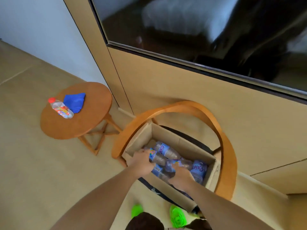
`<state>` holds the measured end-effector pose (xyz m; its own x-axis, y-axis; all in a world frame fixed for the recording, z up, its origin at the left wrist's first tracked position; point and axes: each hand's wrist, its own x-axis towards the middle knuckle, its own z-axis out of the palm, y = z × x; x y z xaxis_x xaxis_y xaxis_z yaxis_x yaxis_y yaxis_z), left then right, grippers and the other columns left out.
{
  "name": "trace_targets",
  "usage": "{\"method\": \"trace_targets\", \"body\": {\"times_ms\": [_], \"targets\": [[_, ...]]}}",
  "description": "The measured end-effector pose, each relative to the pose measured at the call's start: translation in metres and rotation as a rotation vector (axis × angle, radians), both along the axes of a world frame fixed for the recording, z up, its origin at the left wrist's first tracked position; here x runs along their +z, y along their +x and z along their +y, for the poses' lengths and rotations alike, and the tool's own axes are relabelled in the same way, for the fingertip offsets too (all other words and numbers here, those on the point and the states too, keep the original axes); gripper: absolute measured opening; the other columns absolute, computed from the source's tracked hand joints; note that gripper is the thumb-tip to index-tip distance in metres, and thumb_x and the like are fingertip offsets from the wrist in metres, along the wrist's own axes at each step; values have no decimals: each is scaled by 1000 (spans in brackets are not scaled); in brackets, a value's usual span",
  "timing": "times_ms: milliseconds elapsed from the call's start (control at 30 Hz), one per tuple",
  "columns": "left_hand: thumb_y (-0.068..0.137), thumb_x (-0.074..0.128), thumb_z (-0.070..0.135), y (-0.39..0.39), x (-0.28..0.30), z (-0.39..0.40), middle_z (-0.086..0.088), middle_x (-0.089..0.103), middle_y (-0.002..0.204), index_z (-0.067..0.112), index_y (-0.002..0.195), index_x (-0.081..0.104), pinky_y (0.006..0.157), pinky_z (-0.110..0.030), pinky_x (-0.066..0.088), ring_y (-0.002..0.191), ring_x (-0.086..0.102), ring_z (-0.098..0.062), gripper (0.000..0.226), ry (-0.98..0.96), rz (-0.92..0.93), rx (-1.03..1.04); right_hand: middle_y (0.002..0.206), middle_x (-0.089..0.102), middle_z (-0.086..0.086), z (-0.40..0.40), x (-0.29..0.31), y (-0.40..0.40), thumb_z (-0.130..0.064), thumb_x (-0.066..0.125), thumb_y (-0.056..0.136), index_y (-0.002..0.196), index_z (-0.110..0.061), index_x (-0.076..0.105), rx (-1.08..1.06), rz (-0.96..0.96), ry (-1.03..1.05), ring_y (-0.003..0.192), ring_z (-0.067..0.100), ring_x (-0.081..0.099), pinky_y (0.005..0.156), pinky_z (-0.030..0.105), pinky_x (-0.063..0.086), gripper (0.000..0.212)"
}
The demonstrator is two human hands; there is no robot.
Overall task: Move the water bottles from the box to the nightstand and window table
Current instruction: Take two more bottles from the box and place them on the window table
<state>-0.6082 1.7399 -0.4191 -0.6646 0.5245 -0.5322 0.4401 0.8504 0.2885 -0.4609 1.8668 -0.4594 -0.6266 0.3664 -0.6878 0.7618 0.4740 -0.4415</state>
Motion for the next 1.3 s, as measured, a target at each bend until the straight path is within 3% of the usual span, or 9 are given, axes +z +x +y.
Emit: {"method": "trace_targets", "body": {"times_ms": [133,233,367,567,733,833,1067,1200,1300], "targets": [[96,61,41,-25,-45,9,-9,45,153,19,154,40,112,-43,42,139,43,-31,65,-51,-106,-137,138,61,9,-5,-20,-18,-38,59,89,145,-31,44,-160,-72,-15,126,35,57,96,39,53,58],[97,59,45,-45,-73,12,-8,43,155,19,156,38,114,-45,40,141,41,-31,68,-97,-166,-233,139,56,11,-9,-32,-28,-39,62,91,150,-27,41,-346,-125,9,130,35,53,99,38,49,64],[95,63,44,-71,-97,21,-7,49,153,18,152,44,113,-44,42,141,44,-29,65,-90,-187,-366,133,58,12,-19,-43,-35,-40,67,89,140,-20,52,-646,-173,29,127,35,54,101,41,49,57],[96,64,40,-71,-124,56,-14,50,150,13,150,46,112,-39,40,142,41,-32,63,-84,-229,-468,137,53,14,-11,-63,-19,-32,62,95,142,-19,48,-853,-246,117,125,35,50,102,43,47,50],[95,68,38,-43,-155,89,-10,54,144,16,147,48,110,-42,42,136,47,-31,60,-33,-220,-521,152,39,16,13,-101,-8,-35,58,99,150,-22,34,-871,-272,232,133,36,43,104,45,45,57],[91,72,36,-21,-175,100,-11,56,140,16,145,48,109,-45,44,132,50,-33,62,-1,-143,-577,163,19,20,17,-125,-11,-35,64,95,161,-22,10,-740,-307,294,142,40,33,114,49,36,86],[80,81,29,3,-226,124,-13,38,157,18,160,23,113,-51,39,142,36,-36,100,-52,-1,-757,160,15,28,10,-174,-24,-44,83,75,155,-17,-22,-643,-444,440,138,45,23,115,54,29,135],[77,84,26,15,-244,141,-13,41,152,15,159,22,105,-51,45,139,39,-36,104,-181,83,-818,157,13,32,15,-183,-19,-36,85,74,154,-14,-22,-600,-408,464,141,45,25,117,51,29,135],[76,83,22,21,-250,154,-17,47,141,13,147,36,90,-50,52,127,51,-38,86,-226,111,-807,158,3,33,15,-185,-18,-29,80,80,150,-12,-32,-595,-375,438,146,46,17,122,52,21,133]]}}
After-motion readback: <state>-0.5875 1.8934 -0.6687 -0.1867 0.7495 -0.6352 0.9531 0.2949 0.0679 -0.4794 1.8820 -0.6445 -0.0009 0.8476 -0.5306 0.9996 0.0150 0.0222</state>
